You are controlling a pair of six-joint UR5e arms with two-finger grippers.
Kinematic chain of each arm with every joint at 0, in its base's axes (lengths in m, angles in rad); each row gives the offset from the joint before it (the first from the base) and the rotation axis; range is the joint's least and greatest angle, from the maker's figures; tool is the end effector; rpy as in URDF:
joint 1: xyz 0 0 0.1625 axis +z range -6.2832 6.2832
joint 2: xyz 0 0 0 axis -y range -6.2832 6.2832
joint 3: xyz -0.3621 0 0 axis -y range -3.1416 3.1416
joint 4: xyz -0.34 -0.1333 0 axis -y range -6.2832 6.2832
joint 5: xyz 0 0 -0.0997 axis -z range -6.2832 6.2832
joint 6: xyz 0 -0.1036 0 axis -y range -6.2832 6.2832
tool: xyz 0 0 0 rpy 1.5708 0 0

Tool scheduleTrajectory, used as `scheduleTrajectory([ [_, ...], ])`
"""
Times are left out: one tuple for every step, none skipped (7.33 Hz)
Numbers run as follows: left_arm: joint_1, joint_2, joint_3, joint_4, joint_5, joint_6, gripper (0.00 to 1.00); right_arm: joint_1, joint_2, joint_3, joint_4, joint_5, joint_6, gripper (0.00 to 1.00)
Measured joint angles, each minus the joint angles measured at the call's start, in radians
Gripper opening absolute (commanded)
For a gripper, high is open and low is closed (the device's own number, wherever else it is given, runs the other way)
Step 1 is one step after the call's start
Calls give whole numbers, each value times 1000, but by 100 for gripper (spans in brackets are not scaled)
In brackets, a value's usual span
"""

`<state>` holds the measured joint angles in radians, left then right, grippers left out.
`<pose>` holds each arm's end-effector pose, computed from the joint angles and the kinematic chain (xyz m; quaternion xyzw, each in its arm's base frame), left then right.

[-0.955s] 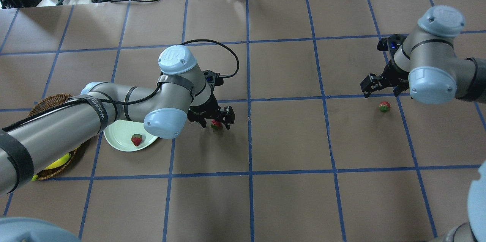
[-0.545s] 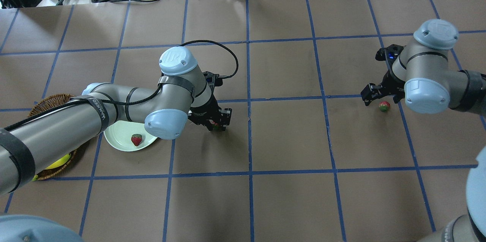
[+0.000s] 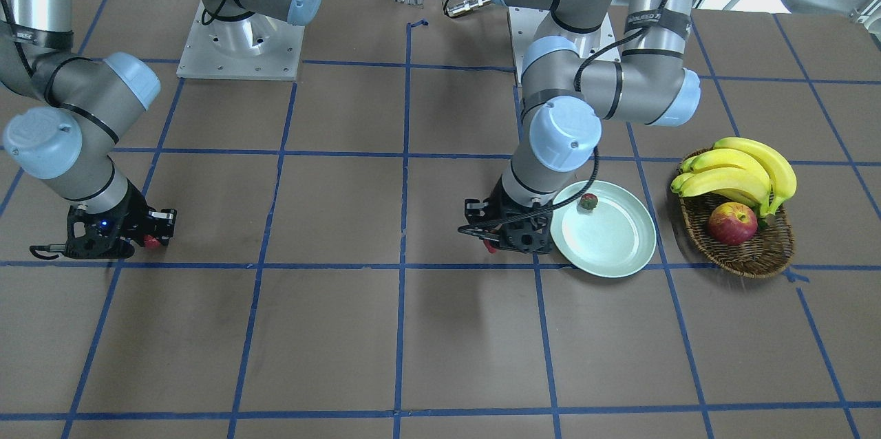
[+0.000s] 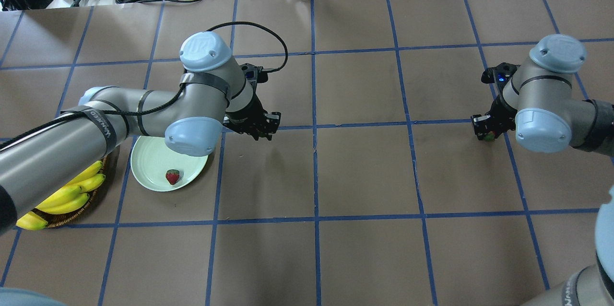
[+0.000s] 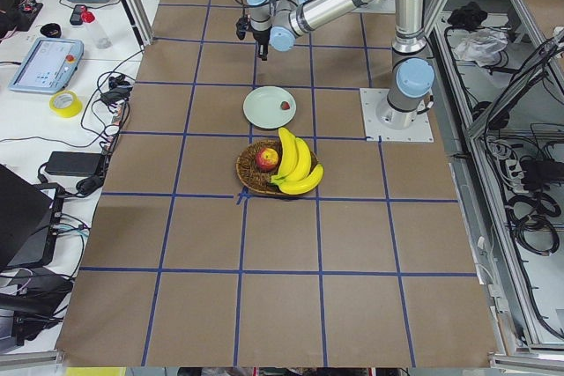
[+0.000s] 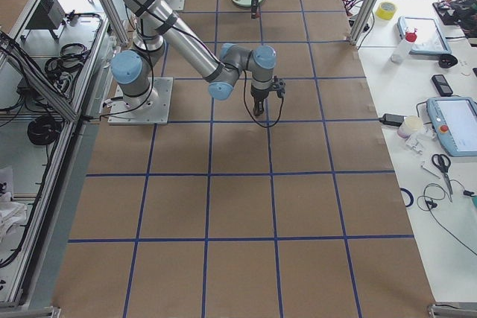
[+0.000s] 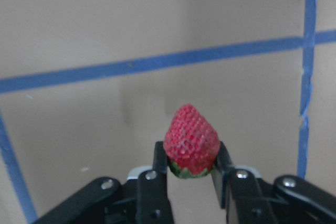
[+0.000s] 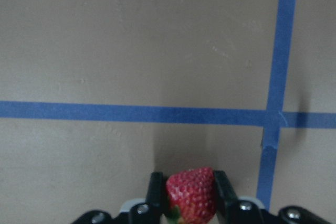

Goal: Collect all strawberries into plate
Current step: 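Lower the strawberry into the plate with the left gripper while the right carries one centerward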

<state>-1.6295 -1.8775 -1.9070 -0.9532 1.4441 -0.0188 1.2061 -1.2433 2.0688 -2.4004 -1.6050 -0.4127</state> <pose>-0.1742 -0.4691 0.1986 -0.0191 -0.9977 -0.0151 0.0628 -0.0383 -0.4641 0.1524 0.0240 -0.9996 -0.0046 0.0166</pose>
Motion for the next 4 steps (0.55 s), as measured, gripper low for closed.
scheduleTrajectory([
  [84, 27, 1, -40, 22, 53, 0, 1, -4, -1, 2, 1, 6, 26],
  [161, 52, 0, -64, 58, 105, 0, 12, -13, -1, 10, 1, 32, 26],
  [224, 67, -9, -75, 88, 148, 0, 47, -28, -1, 15, -1, 82, 26],
  [269, 73, -35, -78, 102, 189, 5, 115, -43, -1, 18, -8, 155, 26],
])
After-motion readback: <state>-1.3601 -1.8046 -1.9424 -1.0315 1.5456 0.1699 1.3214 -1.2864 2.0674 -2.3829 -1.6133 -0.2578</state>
